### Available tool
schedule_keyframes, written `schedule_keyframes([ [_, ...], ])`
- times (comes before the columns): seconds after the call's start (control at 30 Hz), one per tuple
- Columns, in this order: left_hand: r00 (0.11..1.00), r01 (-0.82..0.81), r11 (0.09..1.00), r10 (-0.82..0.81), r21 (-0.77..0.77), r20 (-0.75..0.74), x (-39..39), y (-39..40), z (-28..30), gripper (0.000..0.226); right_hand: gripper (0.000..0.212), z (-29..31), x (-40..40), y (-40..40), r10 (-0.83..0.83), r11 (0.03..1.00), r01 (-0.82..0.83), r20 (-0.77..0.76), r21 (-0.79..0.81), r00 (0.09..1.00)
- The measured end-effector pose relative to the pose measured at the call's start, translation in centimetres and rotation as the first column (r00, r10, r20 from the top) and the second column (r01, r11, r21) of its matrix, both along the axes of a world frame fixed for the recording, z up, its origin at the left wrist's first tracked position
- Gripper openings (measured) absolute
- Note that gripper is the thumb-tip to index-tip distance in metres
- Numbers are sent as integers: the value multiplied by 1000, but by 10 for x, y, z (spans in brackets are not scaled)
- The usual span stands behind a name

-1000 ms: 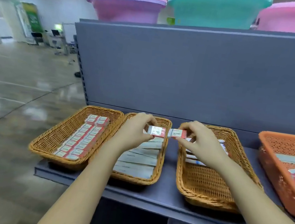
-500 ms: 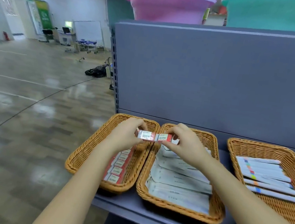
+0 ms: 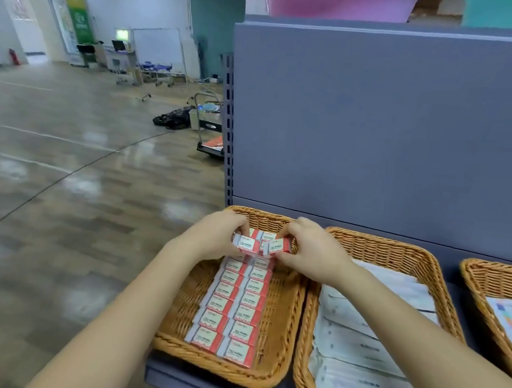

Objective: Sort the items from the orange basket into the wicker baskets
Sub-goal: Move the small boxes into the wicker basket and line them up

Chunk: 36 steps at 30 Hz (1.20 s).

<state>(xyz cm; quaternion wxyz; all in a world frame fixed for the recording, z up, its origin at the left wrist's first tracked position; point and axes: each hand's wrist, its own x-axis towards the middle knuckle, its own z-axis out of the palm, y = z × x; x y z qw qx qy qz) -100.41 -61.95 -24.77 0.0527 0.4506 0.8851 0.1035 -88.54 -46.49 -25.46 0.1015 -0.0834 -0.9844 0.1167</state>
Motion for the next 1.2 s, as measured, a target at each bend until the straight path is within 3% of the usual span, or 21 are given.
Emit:
schedule_keyframes([
  [0.27, 981, 184, 974, -190, -130, -38, -28, 2, -19, 36, 40, -11, -16, -26, -162, 986, 164, 99, -6, 982],
  [0.6, 943, 305, 944, -318, -125, -101, -36, 0, -29, 34, 45, -18, -18, -48, -337, 942, 335, 145, 37, 930],
  [1.2, 956, 276, 961, -274, 4, -104, -33, -3, -37, 28, 36, -29, -27, -59, -409, 911, 411, 129, 7, 903],
])
